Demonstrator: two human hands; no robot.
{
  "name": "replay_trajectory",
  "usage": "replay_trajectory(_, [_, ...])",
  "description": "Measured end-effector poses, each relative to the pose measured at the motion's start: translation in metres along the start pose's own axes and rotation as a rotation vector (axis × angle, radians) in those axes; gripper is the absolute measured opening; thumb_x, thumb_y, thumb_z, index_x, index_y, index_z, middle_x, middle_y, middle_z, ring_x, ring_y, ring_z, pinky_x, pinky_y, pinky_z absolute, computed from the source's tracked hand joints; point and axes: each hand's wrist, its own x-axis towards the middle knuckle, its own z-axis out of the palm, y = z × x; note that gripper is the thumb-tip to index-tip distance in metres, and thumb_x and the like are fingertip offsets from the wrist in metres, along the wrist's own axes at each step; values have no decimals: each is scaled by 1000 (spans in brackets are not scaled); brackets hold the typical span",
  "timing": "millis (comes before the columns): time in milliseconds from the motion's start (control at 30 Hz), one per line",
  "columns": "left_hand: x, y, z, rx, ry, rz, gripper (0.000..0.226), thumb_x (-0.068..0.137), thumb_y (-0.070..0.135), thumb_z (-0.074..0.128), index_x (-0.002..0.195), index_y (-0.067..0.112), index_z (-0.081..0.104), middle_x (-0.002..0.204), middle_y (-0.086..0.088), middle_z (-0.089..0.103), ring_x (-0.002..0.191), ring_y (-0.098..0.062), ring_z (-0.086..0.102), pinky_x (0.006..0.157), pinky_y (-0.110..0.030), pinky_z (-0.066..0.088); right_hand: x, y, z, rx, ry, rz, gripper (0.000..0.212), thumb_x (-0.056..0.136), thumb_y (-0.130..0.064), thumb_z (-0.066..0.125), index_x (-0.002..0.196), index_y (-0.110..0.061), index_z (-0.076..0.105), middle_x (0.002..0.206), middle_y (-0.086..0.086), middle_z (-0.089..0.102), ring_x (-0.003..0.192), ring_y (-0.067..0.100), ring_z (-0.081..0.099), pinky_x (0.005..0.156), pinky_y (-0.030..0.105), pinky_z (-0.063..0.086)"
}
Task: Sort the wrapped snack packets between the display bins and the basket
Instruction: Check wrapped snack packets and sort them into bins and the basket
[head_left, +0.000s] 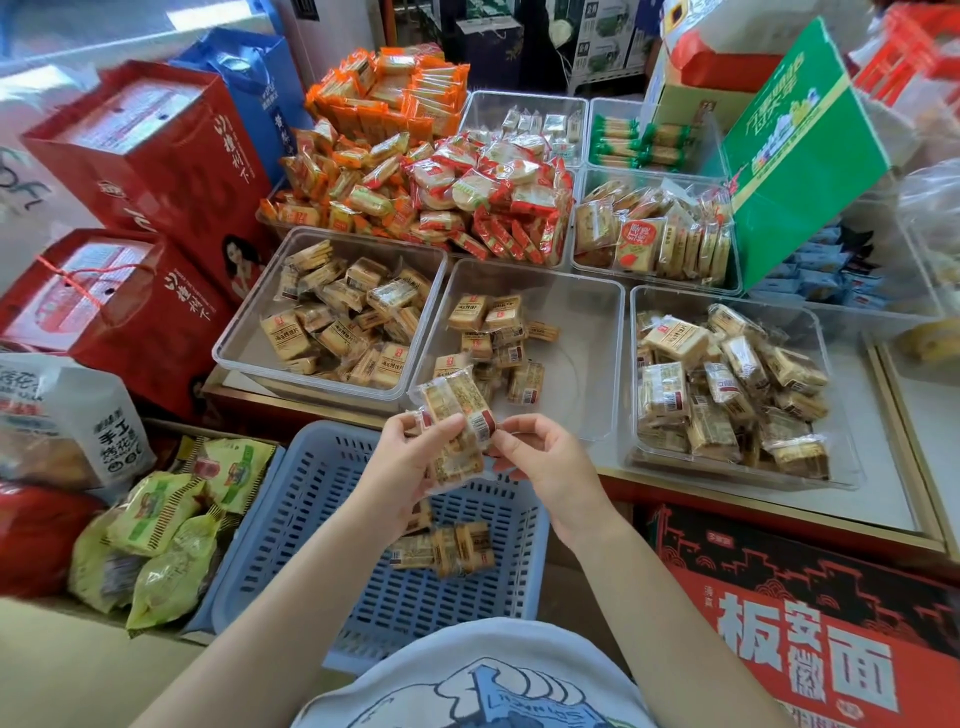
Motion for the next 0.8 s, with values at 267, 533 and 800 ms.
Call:
replay_trajectory(267, [-7,-2,8,24,-17,19,69,77,30,81,134,10,47,114,-10,73,97,-23,76,84,-45,63,1,0,0,74,69,10,15,94,-19,72,105,-12,68,94,3,75,73,5,69,62,13,49])
replay_trajectory(533, [-8,-6,9,-4,14,13,59,84,25,79,132,10,50,111,-11,74,91,-20,77,66,-30,61,2,5,2,154,114,16,13,89,-11,77,97,-9,66,87,4,74,74,8,69,64,17,51])
replay_trajectory(800, [-10,-8,14,-26,89,91,89,61,42,90,134,13,47,119,-14,72,104,-28,74,79,-43,63,1,2,3,163,184,-8,11,87,-6,78,94,-4,70,88,12,76,76,18,71,70,24,57])
